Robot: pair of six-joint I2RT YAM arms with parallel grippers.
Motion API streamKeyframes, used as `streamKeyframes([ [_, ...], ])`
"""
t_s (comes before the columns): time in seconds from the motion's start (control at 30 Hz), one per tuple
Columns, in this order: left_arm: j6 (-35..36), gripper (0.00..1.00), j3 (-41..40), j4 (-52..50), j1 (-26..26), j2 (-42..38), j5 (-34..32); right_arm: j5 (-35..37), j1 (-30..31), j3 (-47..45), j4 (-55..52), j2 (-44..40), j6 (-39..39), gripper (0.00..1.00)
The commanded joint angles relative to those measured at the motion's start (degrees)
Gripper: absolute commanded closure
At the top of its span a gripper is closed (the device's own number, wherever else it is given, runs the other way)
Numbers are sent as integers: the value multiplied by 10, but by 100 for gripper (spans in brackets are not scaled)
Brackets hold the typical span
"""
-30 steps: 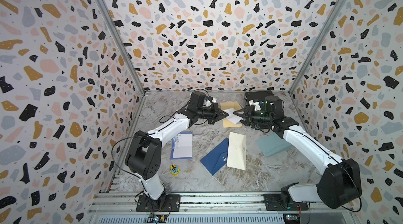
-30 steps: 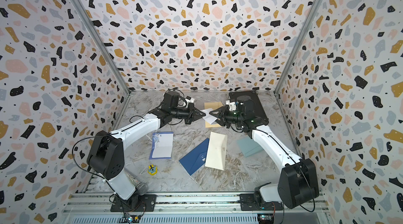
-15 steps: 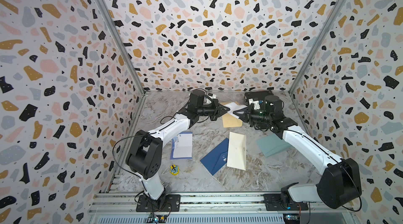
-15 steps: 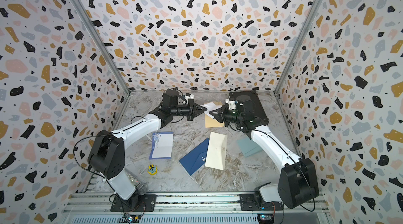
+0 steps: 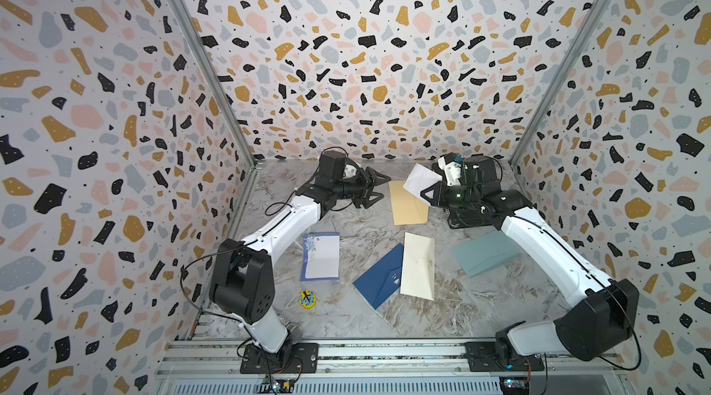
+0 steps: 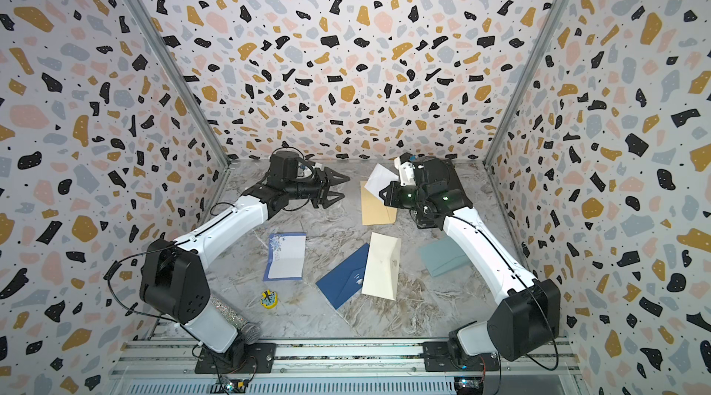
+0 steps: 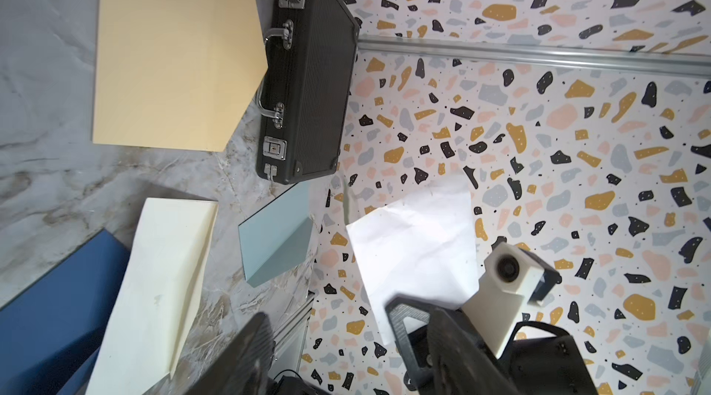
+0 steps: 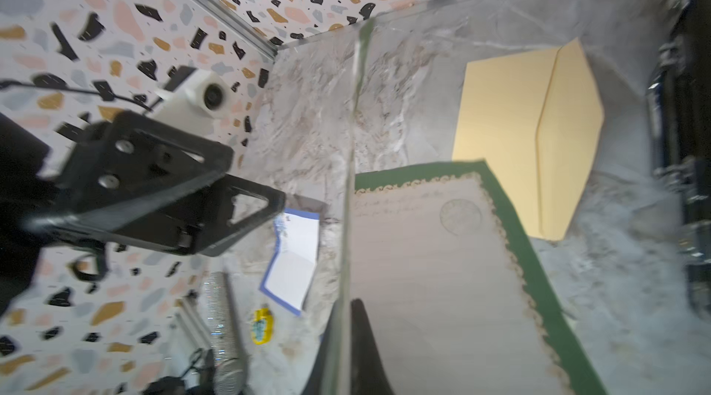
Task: Take the letter paper out of the envelope
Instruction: Unfold the letter paper.
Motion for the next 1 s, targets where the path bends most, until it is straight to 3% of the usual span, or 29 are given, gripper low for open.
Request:
streamKeyframes([
  [0.0, 37, 31, 16, -63, 2, -18, 1, 144, 36, -30, 21, -30, -254, 100],
  [0.07, 48, 30, 11, -71, 5, -23, 7, 154, 44, -76, 89, -49, -337, 100],
  [0.17, 74, 18, 11, -89, 8, -30, 16, 159, 51, -146, 191, -86, -418, 100],
  [0.37, 135, 18, 20, -141, 16, -27, 44, 101, 54, -156, 165, -99, -557, 100],
  [0.57, 215, 21, 41, -199, 15, -16, 63, 49, 57, -197, 186, -118, -624, 100],
  [0.97, 231, 23, 44, -183, -10, -2, 98, 10, 60, -199, 181, -102, -659, 100],
])
